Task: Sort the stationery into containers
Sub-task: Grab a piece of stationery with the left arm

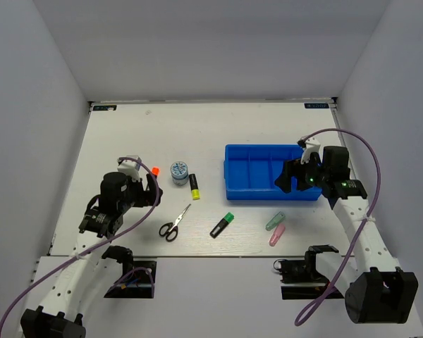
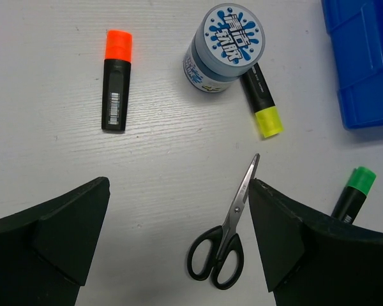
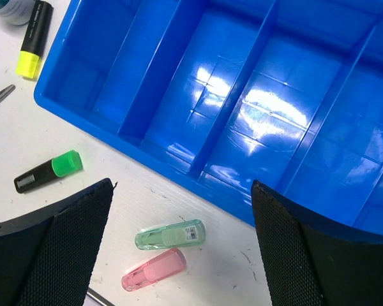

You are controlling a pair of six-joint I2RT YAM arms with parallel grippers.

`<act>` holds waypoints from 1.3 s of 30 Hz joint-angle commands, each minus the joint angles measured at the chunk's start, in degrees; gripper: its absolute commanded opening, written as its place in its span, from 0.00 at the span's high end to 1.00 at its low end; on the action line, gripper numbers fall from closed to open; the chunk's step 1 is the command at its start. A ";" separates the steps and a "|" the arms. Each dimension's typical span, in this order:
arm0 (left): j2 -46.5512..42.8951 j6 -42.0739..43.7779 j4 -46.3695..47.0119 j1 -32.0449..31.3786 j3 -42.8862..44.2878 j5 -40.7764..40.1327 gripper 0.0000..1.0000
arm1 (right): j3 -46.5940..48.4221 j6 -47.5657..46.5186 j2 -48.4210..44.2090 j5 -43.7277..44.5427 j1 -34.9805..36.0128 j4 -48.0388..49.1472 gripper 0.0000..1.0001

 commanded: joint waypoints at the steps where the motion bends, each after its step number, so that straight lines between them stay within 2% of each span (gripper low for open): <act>1: -0.02 0.45 1.24 0.22 0.55 1.48 0.00 | -0.20 -1.79 -1.08 -1.90 -0.04 0.27 0.10; 6: 1.92 0.01 1.06 0.14 0.73 0.25 0.01 | -1.42 -5.83 -2.40 -1.46 -0.04 0.00 0.10; 8: 3.85 0.27 0.54 0.14 1.42 0.08 0.17 | -1.60 -6.28 -2.58 -0.93 -0.21 -0.44 0.10; 10: 6.38 0.19 0.62 0.14 1.78 -1.15 0.43 | -1.69 -11.09 -3.01 -3.29 -0.13 -2.02 0.10; 11: 7.45 0.27 0.36 0.14 2.13 -1.68 0.84 | -2.13 -10.95 -3.02 -2.52 -0.21 -1.67 0.10; 12: 9.81 -0.25 -2.08 0.14 3.70 -3.77 1.00 | -2.30 -10.07 -3.02 -2.17 -0.04 -1.32 0.48; 13: 12.88 -0.34 -3.06 0.22 5.80 -5.18 1.00 | -1.78 -9.98 -2.93 -1.55 -0.13 -1.49 0.88; 14: 15.43 -0.34 -3.85 0.40 6.78 -5.81 1.00 | -1.69 -9.45 -2.84 -1.29 -0.21 -1.76 1.00; 15: 16.76 -0.52 -4.90 0.49 9.05 -7.90 1.00 | -1.60 -9.19 -2.84 -0.41 -0.13 -1.67 1.00; 16: 18.17 -0.43 -5.09 0.66 9.77 -8.44 0.90 | -1.60 -9.79 -3.01 -0.41 -0.04 -1.50 0.90; 17: 21.92 -0.26 -5.00 0.75 10.30 -9.23 0.68 | -1.78 -9.98 -2.93 -0.75 0.05 -1.49 0.59; 18: 23.53 0.36 -4.65 0.93 12.13 -9.85 0.29 | -1.78 -9.98 -3.19 -0.58 0.05 -1.67 0.23; 20: 29.47 2.11 -3.34 1.63 13.46 -9.68 0.19 | -1.43 -10.41 -3.28 -1.11 0.05 -2.37 0.16; 23: 38.53 4.83 -2.10 1.54 17.76 -9.59 0.19 | -1.34 -10.50 -3.63 -1.98 -0.12 -2.28 0.16; 27: 49.95 7.48 -2.10 1.98 22.95 -9.15 0.29 | -1.25 -10.42 -4.77 -2.69 0.14 -2.99 0.16; 28: 51.39 8.18 -2.10 1.98 23.75 -9.33 0.33 | -1.34 -10.33 -5.04 -2.43 0.14 -2.64 0.16; 31: 55.70 9.58 -1.66 2.33 26.91 -9.94 0.35 | -1.60 -10.77 -6.00 -1.99 0.05 -2.72 0.16; 37: 60.01 9.68 0.01 2.77 27.62 -12.22 0.36 | -1.52 -10.42 -6.71 -2.08 0.05 -2.55 0.16; 39: 61.33 9.24 0.53 2.77 26.92 -12.40 0.40 | -1.52 -10.33 -6.71 -2.08 -0.04 -2.72 0.15</act>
